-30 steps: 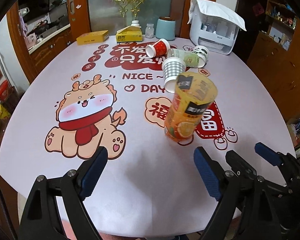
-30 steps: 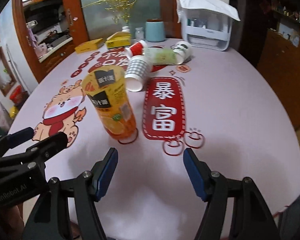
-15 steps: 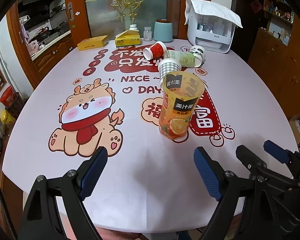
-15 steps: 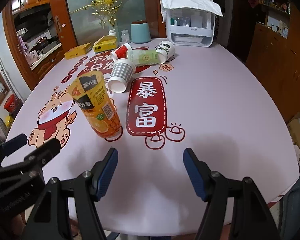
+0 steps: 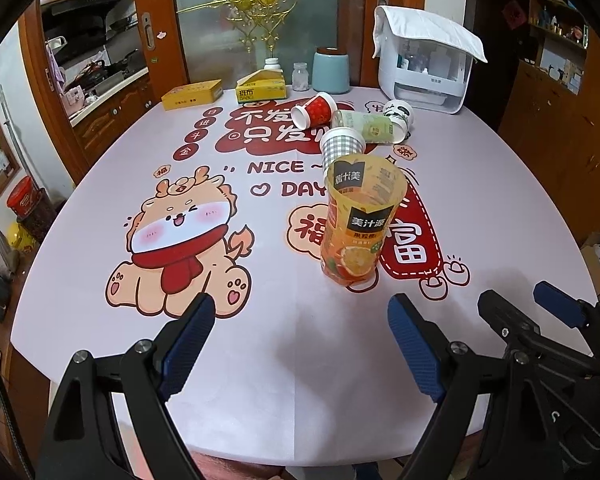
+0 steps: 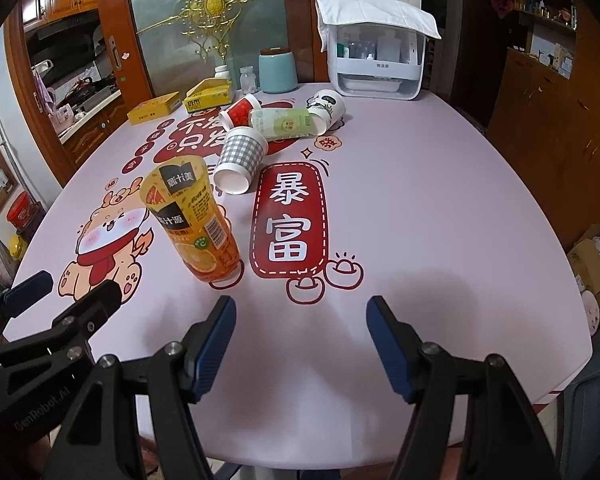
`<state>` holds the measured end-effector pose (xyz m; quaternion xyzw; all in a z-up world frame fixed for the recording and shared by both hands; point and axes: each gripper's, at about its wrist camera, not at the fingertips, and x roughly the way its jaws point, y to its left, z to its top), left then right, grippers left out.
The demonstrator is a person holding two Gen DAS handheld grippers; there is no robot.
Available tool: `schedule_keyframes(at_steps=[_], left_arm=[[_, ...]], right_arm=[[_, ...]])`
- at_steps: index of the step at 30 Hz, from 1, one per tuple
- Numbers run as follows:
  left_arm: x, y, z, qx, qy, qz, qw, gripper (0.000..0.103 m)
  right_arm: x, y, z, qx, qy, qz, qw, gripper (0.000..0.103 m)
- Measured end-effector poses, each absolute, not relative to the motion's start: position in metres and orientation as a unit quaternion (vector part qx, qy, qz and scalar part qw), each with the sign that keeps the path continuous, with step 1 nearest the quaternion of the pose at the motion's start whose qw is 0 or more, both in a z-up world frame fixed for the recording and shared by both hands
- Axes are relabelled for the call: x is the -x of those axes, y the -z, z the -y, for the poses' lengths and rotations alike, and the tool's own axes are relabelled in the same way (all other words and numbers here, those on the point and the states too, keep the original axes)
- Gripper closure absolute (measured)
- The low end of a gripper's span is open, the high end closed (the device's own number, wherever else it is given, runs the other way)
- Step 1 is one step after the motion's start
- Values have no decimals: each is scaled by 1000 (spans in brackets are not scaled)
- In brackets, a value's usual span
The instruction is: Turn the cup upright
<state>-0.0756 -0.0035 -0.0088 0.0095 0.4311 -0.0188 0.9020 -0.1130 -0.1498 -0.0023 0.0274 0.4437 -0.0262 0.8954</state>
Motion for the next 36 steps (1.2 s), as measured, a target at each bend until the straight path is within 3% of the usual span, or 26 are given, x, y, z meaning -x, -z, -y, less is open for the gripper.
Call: schedule_keyframes(at_steps=[36], left_arm=[[77,13,4,-10,0,-439,898,16]], right_arm=[[120,-2,145,-22,26,-429,902,35]])
